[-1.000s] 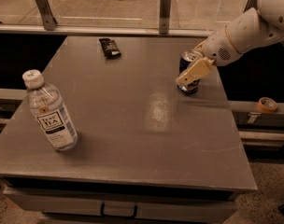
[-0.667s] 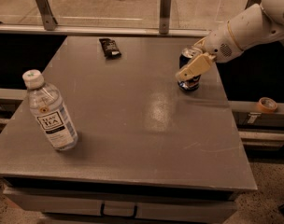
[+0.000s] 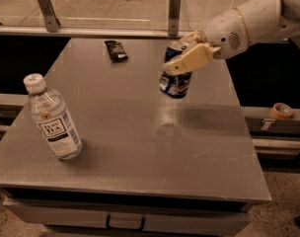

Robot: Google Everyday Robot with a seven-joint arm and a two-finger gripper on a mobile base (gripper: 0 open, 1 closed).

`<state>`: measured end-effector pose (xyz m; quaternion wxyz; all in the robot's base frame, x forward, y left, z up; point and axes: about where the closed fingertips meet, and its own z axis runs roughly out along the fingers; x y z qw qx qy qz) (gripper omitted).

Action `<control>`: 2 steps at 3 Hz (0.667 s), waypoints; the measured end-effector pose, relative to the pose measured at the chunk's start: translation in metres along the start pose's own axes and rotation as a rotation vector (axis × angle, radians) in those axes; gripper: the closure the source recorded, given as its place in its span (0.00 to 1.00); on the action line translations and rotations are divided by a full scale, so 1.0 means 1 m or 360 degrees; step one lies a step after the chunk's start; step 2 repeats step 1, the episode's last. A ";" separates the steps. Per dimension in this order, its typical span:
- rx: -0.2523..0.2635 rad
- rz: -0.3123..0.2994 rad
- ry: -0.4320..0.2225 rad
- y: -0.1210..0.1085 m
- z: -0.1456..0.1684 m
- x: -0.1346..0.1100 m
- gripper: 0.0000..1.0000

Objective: Pick pepsi can

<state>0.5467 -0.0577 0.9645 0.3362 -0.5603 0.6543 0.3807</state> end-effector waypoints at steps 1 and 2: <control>-0.0090 -0.0011 -0.0117 0.014 0.005 -0.024 1.00; -0.0090 -0.0011 -0.0117 0.014 0.005 -0.024 1.00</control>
Offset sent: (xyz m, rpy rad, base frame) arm 0.0000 0.0000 0.0000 0.0000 0.0000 0.0000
